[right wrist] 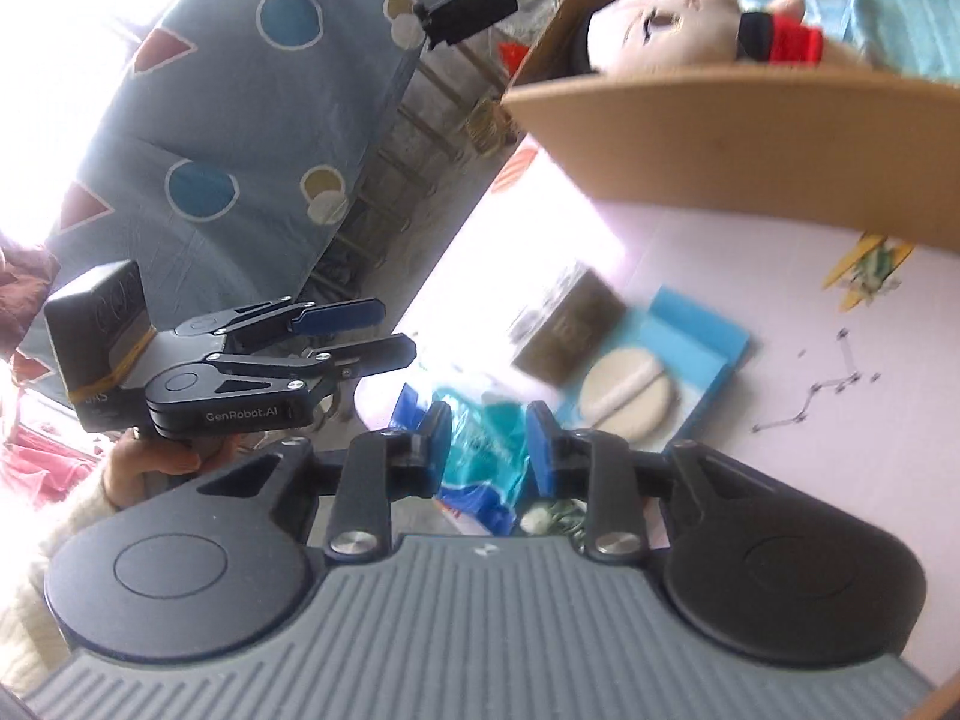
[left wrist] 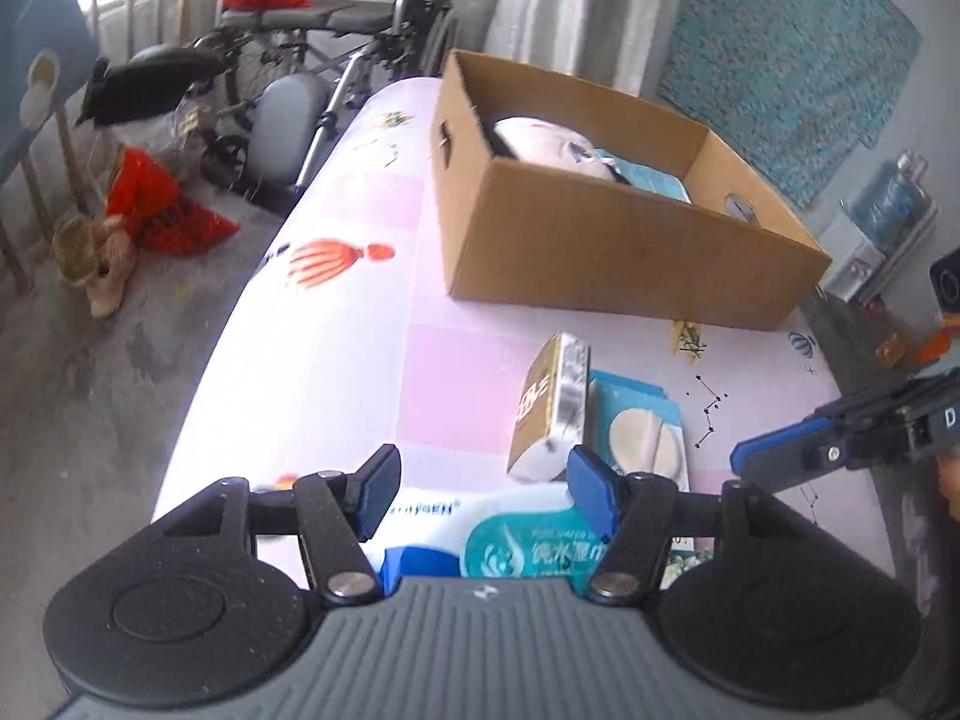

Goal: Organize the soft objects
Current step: 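Move both grippers to the blue-and-white wet-wipes pack and grasp it, then lift the wet-wipes pack and lower it into the box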

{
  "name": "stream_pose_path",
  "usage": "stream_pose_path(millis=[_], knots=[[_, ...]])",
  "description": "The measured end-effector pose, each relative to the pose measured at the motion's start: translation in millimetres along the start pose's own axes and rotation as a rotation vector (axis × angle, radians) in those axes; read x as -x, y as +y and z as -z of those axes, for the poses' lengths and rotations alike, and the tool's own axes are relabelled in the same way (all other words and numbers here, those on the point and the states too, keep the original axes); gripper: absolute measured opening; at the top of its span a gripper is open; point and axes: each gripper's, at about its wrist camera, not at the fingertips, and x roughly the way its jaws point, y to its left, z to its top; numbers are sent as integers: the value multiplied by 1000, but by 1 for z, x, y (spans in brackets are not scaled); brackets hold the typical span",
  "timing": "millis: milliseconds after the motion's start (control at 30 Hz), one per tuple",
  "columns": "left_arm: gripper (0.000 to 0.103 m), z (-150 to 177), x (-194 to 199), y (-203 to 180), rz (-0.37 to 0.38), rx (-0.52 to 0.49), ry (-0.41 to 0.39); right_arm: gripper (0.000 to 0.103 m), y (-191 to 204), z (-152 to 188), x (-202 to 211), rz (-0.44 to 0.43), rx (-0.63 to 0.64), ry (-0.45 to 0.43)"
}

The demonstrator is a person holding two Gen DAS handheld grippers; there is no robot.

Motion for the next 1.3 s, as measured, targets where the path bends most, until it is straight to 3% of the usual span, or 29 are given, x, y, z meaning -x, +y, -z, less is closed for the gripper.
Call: stream_pose_path(millis=[100,167,400,667,767,800,900,967,1033,1133,1300], knots=[[62,29,-7,31,72,178,-6,29,3,16,-34,8,-32,54],[62,43,-6,42,114,239,-29,30,7,25,-48,24,-35,84],[62,67,1,48,157,200,-41,41,6,35,-75,43,-82,96],[61,76,2,58,192,277,-62,41,0,36,-91,74,-104,84],[61,78,6,58,181,289,-75,35,-5,35,-94,67,-129,63],[61,78,4,56,173,270,-65,25,-6,34,-95,65,-126,57],[62,79,-1,51,132,229,-63,11,-9,32,-97,68,-123,42],[60,79,-4,50,131,230,-68,11,-12,33,-98,60,-149,24],[42,78,-6,47,118,206,-63,10,-11,34,-100,64,-143,14],[33,78,-5,39,65,140,-61,4,-6,35,-102,71,-116,-3],[26,80,0,44,60,182,-79,4,4,33,-100,67,-65,-31]])
